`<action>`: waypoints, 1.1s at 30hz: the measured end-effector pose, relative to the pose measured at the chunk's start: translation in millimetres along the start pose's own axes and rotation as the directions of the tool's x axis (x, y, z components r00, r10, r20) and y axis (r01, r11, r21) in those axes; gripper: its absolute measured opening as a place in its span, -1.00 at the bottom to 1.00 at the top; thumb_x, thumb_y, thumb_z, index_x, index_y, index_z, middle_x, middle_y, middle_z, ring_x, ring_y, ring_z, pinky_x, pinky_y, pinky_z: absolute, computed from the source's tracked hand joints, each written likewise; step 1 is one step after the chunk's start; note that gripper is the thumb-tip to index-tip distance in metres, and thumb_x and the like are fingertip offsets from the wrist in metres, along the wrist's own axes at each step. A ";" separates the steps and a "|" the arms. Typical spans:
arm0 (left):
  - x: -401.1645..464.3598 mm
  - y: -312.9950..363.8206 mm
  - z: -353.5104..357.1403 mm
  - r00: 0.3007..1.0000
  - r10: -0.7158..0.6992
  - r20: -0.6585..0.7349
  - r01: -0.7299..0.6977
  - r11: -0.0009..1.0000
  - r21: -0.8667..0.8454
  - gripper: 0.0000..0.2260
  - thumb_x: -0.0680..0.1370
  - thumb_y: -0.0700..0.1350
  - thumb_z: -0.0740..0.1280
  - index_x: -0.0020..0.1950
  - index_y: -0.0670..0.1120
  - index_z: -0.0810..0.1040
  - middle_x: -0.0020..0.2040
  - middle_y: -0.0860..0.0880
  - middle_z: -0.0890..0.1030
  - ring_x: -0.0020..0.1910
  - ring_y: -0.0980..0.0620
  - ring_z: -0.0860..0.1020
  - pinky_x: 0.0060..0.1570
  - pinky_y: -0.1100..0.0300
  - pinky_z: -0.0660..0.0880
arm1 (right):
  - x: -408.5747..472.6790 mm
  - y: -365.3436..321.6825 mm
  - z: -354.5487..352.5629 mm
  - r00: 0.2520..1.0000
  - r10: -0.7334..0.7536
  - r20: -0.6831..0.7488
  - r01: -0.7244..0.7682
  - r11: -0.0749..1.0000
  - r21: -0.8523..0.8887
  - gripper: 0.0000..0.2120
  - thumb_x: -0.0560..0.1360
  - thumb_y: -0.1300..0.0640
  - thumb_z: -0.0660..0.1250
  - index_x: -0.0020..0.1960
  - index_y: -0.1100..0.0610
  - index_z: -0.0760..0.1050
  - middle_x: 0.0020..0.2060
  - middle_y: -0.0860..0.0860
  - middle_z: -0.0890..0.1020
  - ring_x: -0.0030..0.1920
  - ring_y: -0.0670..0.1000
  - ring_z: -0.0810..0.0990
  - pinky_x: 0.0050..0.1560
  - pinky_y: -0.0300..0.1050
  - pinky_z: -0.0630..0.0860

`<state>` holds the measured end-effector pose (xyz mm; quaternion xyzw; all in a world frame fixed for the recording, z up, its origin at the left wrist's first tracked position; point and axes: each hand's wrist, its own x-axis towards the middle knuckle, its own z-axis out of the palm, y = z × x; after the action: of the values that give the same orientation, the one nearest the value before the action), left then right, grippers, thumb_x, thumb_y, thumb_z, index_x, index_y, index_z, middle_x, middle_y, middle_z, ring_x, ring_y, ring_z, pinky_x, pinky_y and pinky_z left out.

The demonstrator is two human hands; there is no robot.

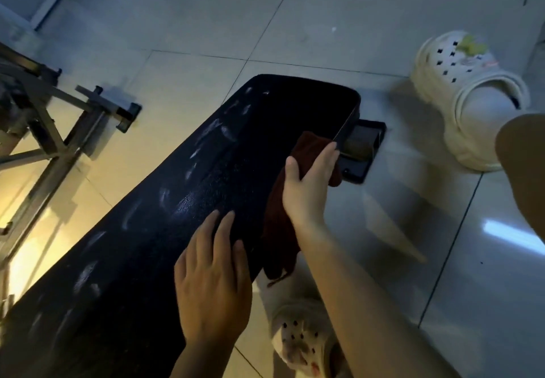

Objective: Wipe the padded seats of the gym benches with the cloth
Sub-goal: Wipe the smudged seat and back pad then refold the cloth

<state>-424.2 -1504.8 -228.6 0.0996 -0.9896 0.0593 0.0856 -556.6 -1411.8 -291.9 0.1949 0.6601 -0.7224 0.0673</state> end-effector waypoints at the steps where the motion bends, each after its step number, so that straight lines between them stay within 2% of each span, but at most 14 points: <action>1: 1.6 0.5 1.4 1.000 -0.011 -0.010 0.011 1.000 0.000 -0.59 0.63 0.05 0.02 0.44 -0.02 0.36 0.41 -0.06 0.44 0.37 -0.02 0.33 0.28 0.05 0.27 | 28.9 -4.4 -5.5 0.999 0.002 -0.041 -0.003 1.000 -0.012 -0.22 0.63 0.04 0.22 0.58 0.10 -0.27 0.58 0.07 -0.20 0.57 0.01 -0.16 0.53 -0.10 -0.09; 5: 5.9 4.1 6.7 1.000 -0.012 0.018 0.011 0.998 0.060 -0.58 0.64 0.05 0.02 0.42 -0.03 0.41 0.38 -0.05 0.48 0.36 -0.05 0.36 0.27 0.06 0.19 | 131.2 -20.5 -25.7 0.989 0.049 -0.141 -0.066 0.991 -0.117 -0.31 0.66 0.08 0.15 0.58 0.24 -0.20 0.58 0.16 -0.12 0.58 0.08 -0.12 0.54 -0.11 -0.14; 8: 6.0 3.2 6.1 0.999 -0.020 0.037 0.017 0.995 0.095 -0.58 0.63 0.06 0.01 0.40 -0.02 0.45 0.37 -0.04 0.49 0.37 -0.05 0.36 0.26 0.06 0.19 | 140.6 -14.1 -28.6 0.991 0.037 -0.126 -0.055 0.988 -0.143 -0.33 0.67 0.05 0.12 0.58 0.24 -0.20 0.59 0.14 -0.10 0.58 0.06 -0.09 0.52 -0.14 -0.12; 12: 5.5 4.8 4.5 0.999 -0.015 0.032 0.011 0.994 0.112 -0.58 0.62 0.04 0.02 0.39 -0.03 0.47 0.36 -0.06 0.51 0.36 -0.05 0.35 0.24 0.05 0.21 | 91.5 -12.9 -25.0 0.996 0.004 -0.093 -0.015 0.993 -0.116 -0.24 0.63 0.02 0.22 0.60 0.17 -0.21 0.59 0.08 -0.13 0.58 0.02 -0.09 0.48 -0.21 -0.12; 15: 6.1 5.5 4.4 0.999 -0.009 0.038 0.004 0.991 0.131 -0.58 0.62 0.02 0.03 0.39 -0.04 0.46 0.36 -0.07 0.50 0.36 -0.07 0.36 0.24 0.03 0.21 | 24.6 -5.1 -11.4 0.997 -0.070 -0.009 0.068 0.987 -0.148 -0.24 0.61 0.01 0.24 0.60 0.11 -0.19 0.59 0.06 -0.18 0.57 0.04 -0.09 0.49 -0.15 -0.01; 17: 5.5 6.4 3.4 0.999 -0.005 0.038 -0.001 0.990 0.139 -0.58 0.61 0.02 0.03 0.38 -0.05 0.47 0.36 -0.08 0.51 0.36 -0.09 0.38 0.24 0.03 0.21 | -14.5 2.5 -1.7 0.989 -0.146 0.004 0.146 0.985 -0.092 -0.26 0.62 0.03 0.23 0.59 0.13 -0.15 0.59 0.09 -0.15 0.57 0.06 -0.07 0.48 -0.13 0.09; 19: 4.4 6.8 3.4 0.999 -0.004 0.034 0.000 0.991 0.134 -0.59 0.62 0.02 0.03 0.38 -0.04 0.46 0.36 -0.07 0.50 0.36 -0.10 0.39 0.24 0.03 0.22 | -28.3 6.5 4.2 0.990 -0.143 -0.007 0.143 0.989 -0.044 -0.27 0.62 0.06 0.24 0.59 0.16 -0.14 0.59 0.11 -0.13 0.57 0.08 -0.05 0.50 -0.10 0.14; 23: 3.0 4.8 4.3 1.000 -0.002 0.013 0.001 0.995 0.102 -0.59 0.61 0.01 0.04 0.40 -0.02 0.45 0.38 -0.05 0.49 0.37 -0.07 0.37 0.26 0.03 0.22 | -3.6 2.1 2.6 0.993 -0.118 -0.012 0.117 0.991 -0.057 -0.23 0.61 0.05 0.25 0.59 0.15 -0.19 0.58 0.11 -0.20 0.57 0.08 -0.13 0.49 -0.11 0.05; 26: 3.8 6.3 5.8 1.000 -0.018 -0.015 0.019 0.998 0.064 -0.60 0.61 0.00 0.05 0.39 -0.04 0.45 0.37 -0.07 0.49 0.38 -0.08 0.36 0.26 0.03 0.22 | 61.0 -7.8 -10.1 0.995 -0.073 -0.071 0.062 0.987 -0.150 -0.22 0.62 0.03 0.25 0.59 0.15 -0.22 0.58 0.11 -0.23 0.58 0.07 -0.17 0.52 -0.10 -0.08; 29: 2.5 7.1 6.4 0.998 -0.032 -0.061 0.033 0.999 0.003 -0.61 0.60 -0.03 0.08 0.40 -0.05 0.43 0.36 -0.07 0.50 0.37 -0.09 0.36 0.26 0.03 0.22 | 124.3 -21.1 -28.6 0.994 -0.019 -0.107 -0.006 0.974 -0.228 -0.26 0.64 0.00 0.20 0.59 0.20 -0.19 0.58 0.15 -0.19 0.58 0.08 -0.15 0.54 -0.11 -0.12; 33: 1.7 7.8 4.1 0.995 -0.039 -0.096 0.032 0.997 -0.072 -0.62 0.59 -0.04 0.09 0.40 -0.02 0.39 0.34 -0.05 0.50 0.34 -0.07 0.40 0.25 0.03 0.25 | 113.9 -13.9 -29.7 0.992 -0.118 -0.050 0.090 0.917 -0.390 -0.31 0.65 -0.04 0.15 0.60 0.18 -0.14 0.58 0.13 -0.19 0.58 0.09 -0.19 0.54 -0.10 -0.13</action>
<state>-428.0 -1498.1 -233.0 0.1110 -0.9838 0.0277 0.1382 -659.9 -1362.8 -322.8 0.1684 0.8009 -0.5731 0.0420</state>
